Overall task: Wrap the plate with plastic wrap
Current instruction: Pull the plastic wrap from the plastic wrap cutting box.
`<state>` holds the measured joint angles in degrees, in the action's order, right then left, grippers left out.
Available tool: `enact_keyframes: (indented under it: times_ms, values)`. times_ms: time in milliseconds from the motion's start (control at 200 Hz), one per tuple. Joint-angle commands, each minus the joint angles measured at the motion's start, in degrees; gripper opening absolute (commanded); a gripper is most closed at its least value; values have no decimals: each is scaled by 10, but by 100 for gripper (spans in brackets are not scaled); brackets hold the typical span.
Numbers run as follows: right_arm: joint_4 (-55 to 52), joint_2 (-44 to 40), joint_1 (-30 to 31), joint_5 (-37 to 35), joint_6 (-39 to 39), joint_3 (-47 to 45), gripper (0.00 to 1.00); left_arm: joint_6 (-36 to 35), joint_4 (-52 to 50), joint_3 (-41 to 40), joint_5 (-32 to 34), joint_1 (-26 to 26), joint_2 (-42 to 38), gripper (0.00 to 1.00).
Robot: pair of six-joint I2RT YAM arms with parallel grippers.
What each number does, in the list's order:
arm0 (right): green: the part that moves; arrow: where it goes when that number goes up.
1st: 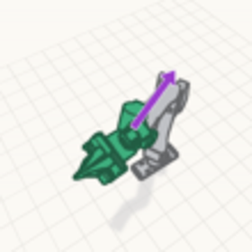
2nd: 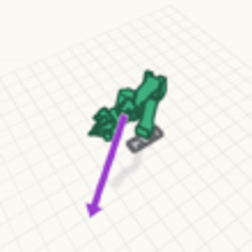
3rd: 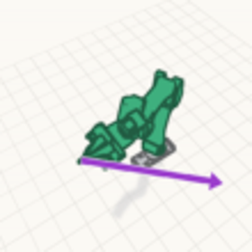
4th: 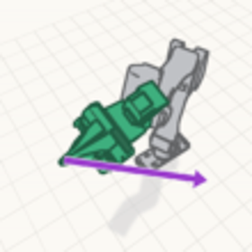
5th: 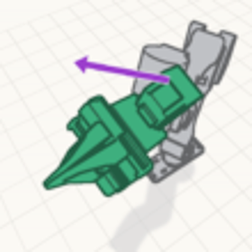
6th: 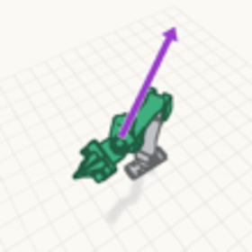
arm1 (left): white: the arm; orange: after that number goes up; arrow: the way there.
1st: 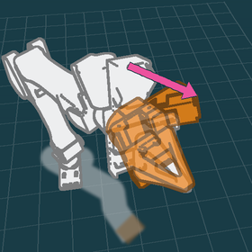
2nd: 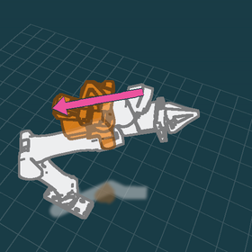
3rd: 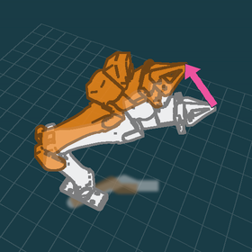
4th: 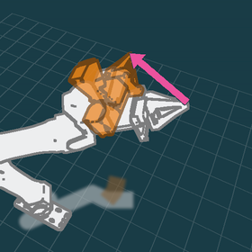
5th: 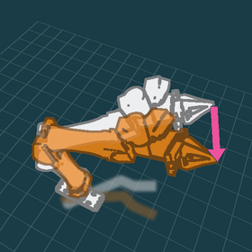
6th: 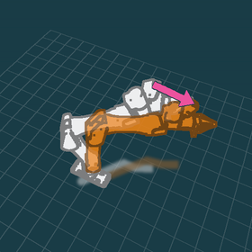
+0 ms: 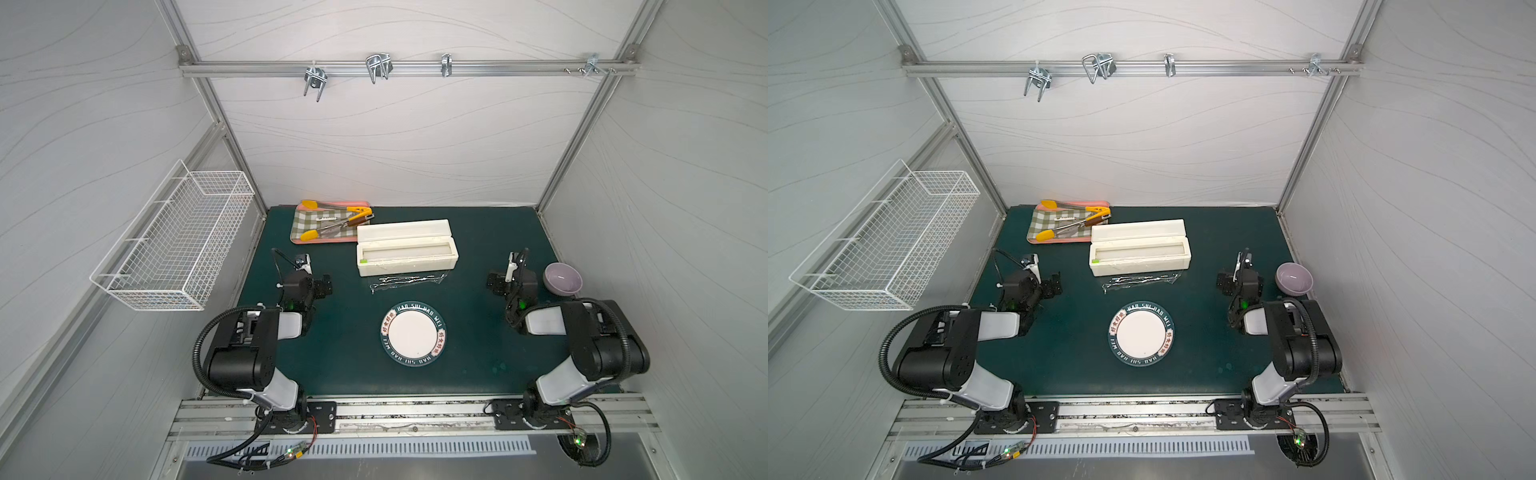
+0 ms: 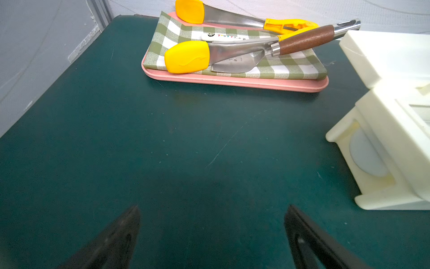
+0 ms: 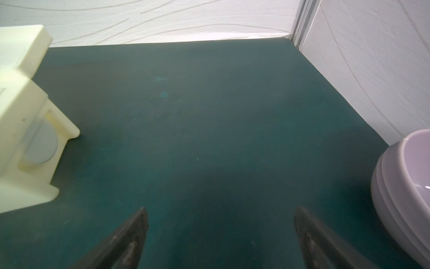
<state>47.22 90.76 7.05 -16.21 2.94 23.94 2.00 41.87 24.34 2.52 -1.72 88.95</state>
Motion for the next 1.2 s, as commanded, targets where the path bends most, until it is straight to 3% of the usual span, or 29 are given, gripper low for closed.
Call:
enact_keyframes:
  times_ms: [0, 615, 695, 800, 940, 1075, 1195]
  values:
    - [17, -4, 2, 0, -12, 0, 99, -6, 17, 14, 0, -1, -6, 98]
    - [18, -5, 2, 0, -11, -1, 99, -7, 22, 12, 1, -1, -7, 98]
    - [2, -14, 6, 35, -30, 6, 99, -13, 22, 14, -8, 0, -14, 98]
    - [-74, -49, 16, 32, -43, 32, 99, -8, -137, 85, 9, 4, -55, 98]
    - [-313, -123, 18, 43, 5, 127, 99, 66, -417, 227, 12, 6, -75, 98]
    - [-529, -147, 28, 92, 94, 227, 99, 168, -551, 275, -49, 21, -104, 98]
    - [-650, -127, 79, 124, 115, 286, 99, 206, -657, 299, -111, 70, -98, 97]
